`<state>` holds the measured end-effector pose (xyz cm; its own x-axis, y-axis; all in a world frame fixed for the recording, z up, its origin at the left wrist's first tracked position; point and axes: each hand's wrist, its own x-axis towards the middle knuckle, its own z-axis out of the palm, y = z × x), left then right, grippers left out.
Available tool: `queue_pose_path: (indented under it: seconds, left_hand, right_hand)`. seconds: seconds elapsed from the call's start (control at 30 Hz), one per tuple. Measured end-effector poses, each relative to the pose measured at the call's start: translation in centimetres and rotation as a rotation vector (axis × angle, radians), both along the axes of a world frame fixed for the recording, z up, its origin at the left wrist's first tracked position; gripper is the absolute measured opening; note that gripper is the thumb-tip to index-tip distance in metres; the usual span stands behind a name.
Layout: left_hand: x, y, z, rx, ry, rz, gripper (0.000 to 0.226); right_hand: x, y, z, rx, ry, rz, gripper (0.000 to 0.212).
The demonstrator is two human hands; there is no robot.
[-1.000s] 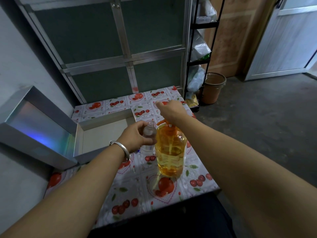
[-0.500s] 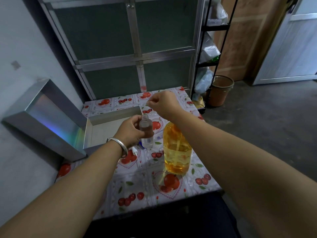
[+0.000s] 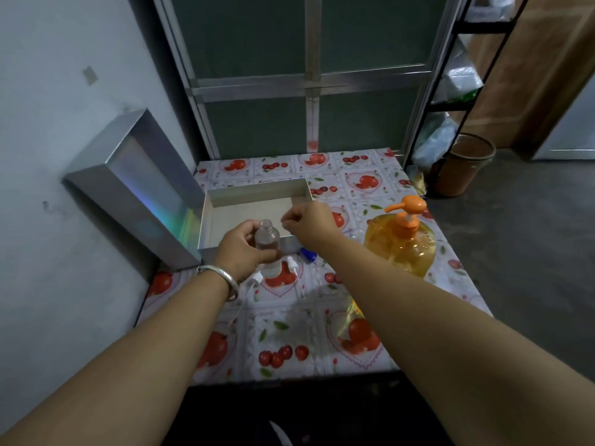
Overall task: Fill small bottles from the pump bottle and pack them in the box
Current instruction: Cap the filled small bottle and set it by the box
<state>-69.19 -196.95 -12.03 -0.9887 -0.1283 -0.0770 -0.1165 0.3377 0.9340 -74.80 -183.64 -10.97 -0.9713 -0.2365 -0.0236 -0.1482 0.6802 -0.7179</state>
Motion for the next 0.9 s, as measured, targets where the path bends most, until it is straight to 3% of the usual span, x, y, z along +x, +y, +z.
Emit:
queue_pose_path:
  seconds: [0.33, 0.53, 0.67, 0.9]
  left_hand:
    - [-0.2, -4.8, -4.8, 0.037, -0.025, 0.098, 0.041]
    - [-0.7, -6.7, -7.3, 0.014, -0.017, 0.14, 0.043]
    - [-1.5, -7.5, -8.9, 0.028, -0.032, 0.169, 0.043]
    - [-2.2, -8.0, -11.1, 0.037, -0.067, 0.214, 0.05]
  right_hand:
    - [-0.3, -5.7, -6.8, 0.085, -0.231, -0.036, 0.023]
    - [-0.6, -8.2, -10.6, 0.19, -0.407, -0.101, 0.04]
    - [-1.1, -9.5, -12.2, 0.145, -0.49, -0.172, 0.048]
    - [-1.7, -10.6, -14.0, 0.206, -0.534, -0.231, 0.037]
